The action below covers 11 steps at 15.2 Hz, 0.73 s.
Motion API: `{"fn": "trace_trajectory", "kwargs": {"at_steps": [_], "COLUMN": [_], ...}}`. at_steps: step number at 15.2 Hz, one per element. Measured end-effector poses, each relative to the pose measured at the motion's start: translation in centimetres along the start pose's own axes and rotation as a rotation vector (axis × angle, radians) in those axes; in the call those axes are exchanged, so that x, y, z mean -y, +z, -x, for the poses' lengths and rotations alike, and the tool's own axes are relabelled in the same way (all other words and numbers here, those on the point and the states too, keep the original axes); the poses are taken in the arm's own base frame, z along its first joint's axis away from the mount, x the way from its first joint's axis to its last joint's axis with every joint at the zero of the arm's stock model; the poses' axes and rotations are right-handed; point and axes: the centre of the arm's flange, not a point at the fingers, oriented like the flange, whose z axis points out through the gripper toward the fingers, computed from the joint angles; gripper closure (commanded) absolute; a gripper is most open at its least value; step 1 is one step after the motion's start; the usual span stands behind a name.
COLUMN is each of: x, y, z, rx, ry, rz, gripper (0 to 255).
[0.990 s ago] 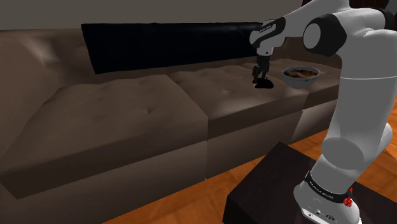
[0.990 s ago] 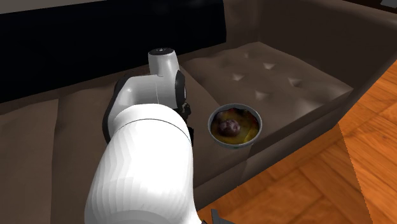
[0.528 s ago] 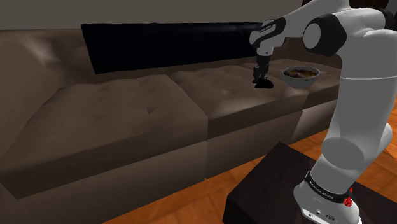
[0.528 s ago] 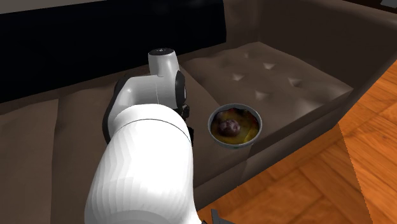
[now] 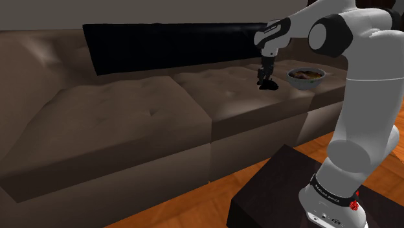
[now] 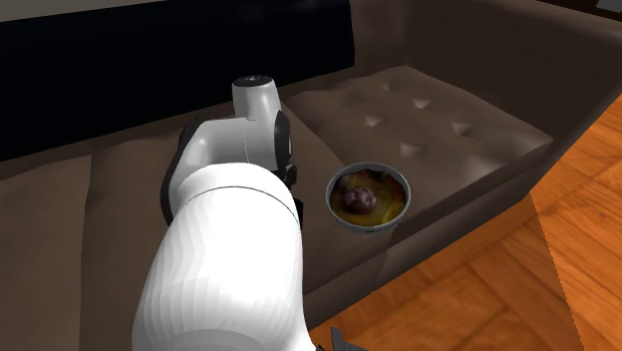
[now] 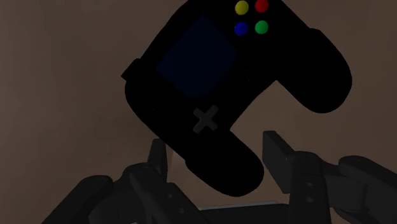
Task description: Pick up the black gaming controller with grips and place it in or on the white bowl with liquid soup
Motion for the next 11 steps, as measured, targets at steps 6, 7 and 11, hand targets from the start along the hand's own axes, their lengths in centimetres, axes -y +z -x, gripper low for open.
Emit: {"fn": "trace_trajectory", "kwargs": {"at_steps": [6,7,11], "x": [0.0,-0.1,0.0], "y": [-2.2,-2.6,-4.6], "z": [0.2,0.2,0.2], "rx": [0.000,0.000,0.000], "ry": [0.000,0.000,0.000], "rz": [0.000,0.000,0.000], "gripper": [255,255,255]}}
